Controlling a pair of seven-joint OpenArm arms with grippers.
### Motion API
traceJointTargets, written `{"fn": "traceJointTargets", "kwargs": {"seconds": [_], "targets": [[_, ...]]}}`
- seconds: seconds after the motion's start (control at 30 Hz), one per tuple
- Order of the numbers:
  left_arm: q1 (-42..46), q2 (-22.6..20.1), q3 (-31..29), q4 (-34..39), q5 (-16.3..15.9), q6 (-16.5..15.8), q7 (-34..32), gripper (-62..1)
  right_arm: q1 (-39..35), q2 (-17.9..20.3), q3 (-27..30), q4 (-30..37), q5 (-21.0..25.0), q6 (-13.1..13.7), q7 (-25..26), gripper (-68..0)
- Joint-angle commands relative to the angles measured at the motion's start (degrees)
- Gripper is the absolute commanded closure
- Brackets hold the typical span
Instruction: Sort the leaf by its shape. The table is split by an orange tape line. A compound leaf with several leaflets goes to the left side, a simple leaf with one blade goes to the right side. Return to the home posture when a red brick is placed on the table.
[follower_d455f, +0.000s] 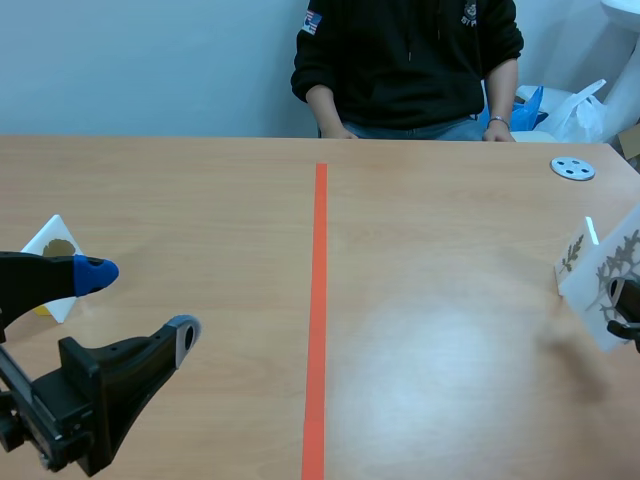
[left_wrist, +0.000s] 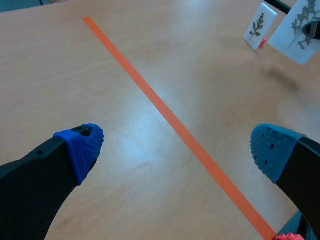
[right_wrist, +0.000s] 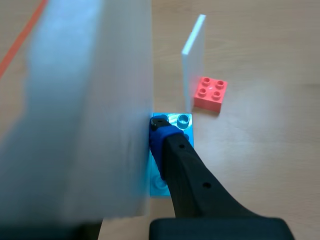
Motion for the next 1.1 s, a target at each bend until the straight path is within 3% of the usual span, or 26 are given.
{"fn": "traceJointTargets", "kwargs": {"seconds": [0.0, 0.23, 0.4, 0.6, 1.07], "targets": [[0.0, 0.0, 0.1, 0.3, -0.3, -0.3, -0.9, -62.3, 1.7, 0.3, -0.6, -0.1, 0.1, -1.0, 1.9, -2.2], [0.0, -0.2, 0.1, 0.3, -0.3, -0.3, -0.9, -62.3, 6.7, 0.3, -5.9, -6.1, -4.1, -6.5, 4.7, -2.2], [0.0, -0.2, 0.1, 0.3, -0.3, -0.3, -0.9, -62.3, 7.0, 0.3, -8.7, -6.7, -6.5, -10.6, 7.0, -2.2], [0.0, -0.2, 0.1, 0.3, -0.3, -0.3, -0.9, -62.3, 6.6, 0.3, -8.9, -6.7, -6.5, -11.8, 6.9, -2.7], [0.0, -0.2, 0.1, 0.3, -0.3, -0.3, -0.9, -62.3, 6.3, 0.3, -8.8, -6.7, -6.5, -11.9, 6.8, -30.6]]}}
